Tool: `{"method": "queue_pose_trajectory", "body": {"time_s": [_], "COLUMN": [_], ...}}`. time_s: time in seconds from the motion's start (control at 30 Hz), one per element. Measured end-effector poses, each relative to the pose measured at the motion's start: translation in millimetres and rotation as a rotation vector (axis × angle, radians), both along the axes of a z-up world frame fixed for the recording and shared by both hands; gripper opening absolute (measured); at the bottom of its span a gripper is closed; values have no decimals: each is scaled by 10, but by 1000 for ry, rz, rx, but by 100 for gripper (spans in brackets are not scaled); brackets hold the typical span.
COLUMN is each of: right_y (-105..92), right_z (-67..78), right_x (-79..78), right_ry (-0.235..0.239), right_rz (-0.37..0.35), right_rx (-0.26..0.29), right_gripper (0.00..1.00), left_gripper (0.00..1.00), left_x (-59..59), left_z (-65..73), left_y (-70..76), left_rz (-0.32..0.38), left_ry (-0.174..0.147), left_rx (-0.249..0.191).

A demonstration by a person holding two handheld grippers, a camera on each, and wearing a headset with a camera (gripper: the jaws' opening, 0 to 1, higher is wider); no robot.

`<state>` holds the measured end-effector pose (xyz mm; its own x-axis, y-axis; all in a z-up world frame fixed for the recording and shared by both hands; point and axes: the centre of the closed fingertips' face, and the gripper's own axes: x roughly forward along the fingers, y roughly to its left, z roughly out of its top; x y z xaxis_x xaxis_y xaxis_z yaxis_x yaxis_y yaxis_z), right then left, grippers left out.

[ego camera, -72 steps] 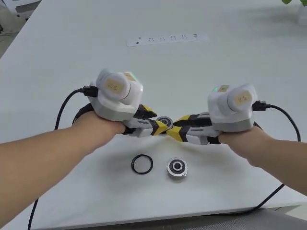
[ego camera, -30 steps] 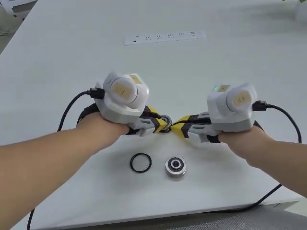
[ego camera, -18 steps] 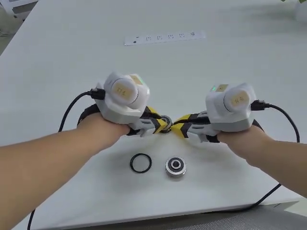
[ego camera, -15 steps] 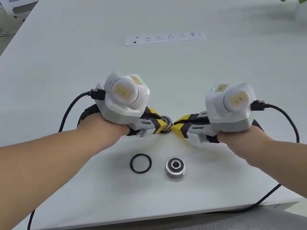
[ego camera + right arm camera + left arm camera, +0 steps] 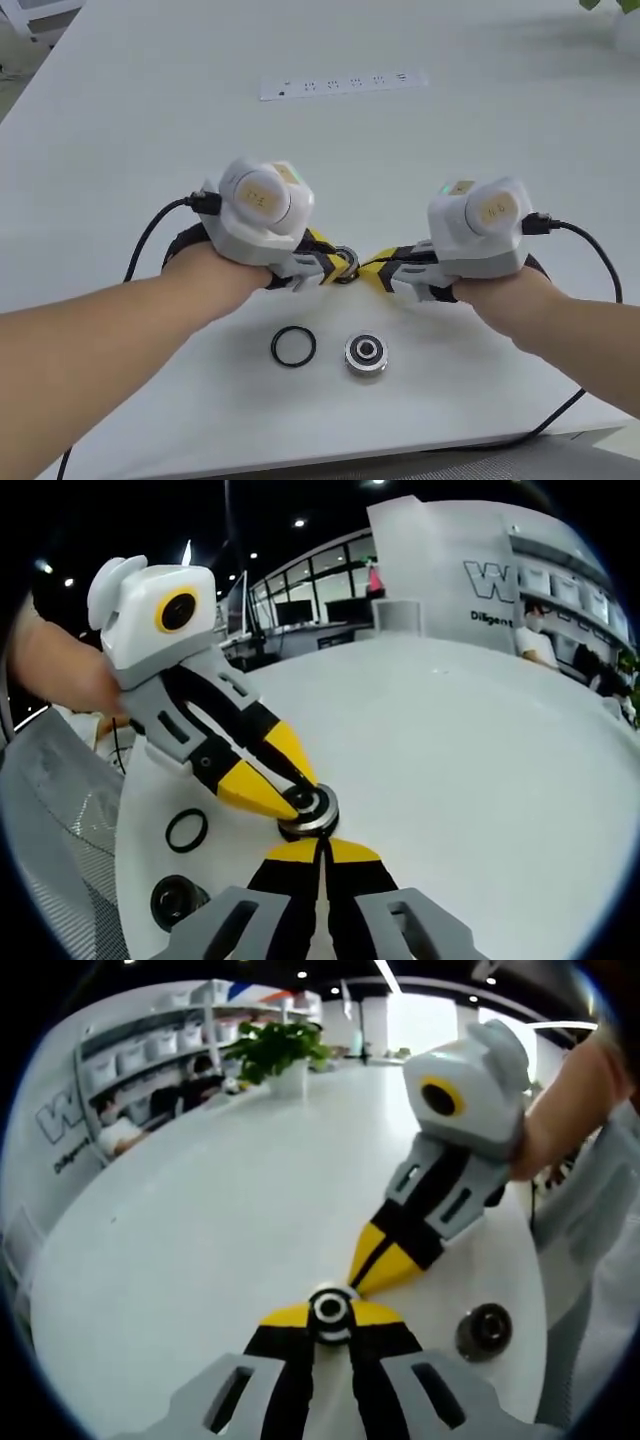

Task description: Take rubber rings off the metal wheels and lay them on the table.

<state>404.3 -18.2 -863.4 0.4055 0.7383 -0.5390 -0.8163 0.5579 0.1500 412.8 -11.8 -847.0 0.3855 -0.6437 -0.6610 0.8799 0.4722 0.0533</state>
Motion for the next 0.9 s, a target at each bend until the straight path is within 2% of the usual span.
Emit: {"method": "queue_pose_trajectory", "body": {"time_s": [0.1,0.27,0.4,0.7,0.9], "right_y": [0,-44,-56,-24,8], "right_z": [8,47,71,122,151], "right_x": [-7,35,43,46,30], "right_ry": [14,80,108,137,138], "right_rz": [-8,-67,-88,-122,-115], "right_rx": [10,86,120,172,176], "right_gripper": [0,0,0,0,0], "left_gripper": [13,13,13,12,12], "left_x": [-9,-15,-20,-50,-44], "left_z": [1,1,1,-2,-6], "left_y": [6,15,25,42,44], "left_rz": [-1,-5,-5,-11,-12], "left_ry": [-5,-11,-15,-11,-15], "left_rx": [3,6,6,12,20]}}
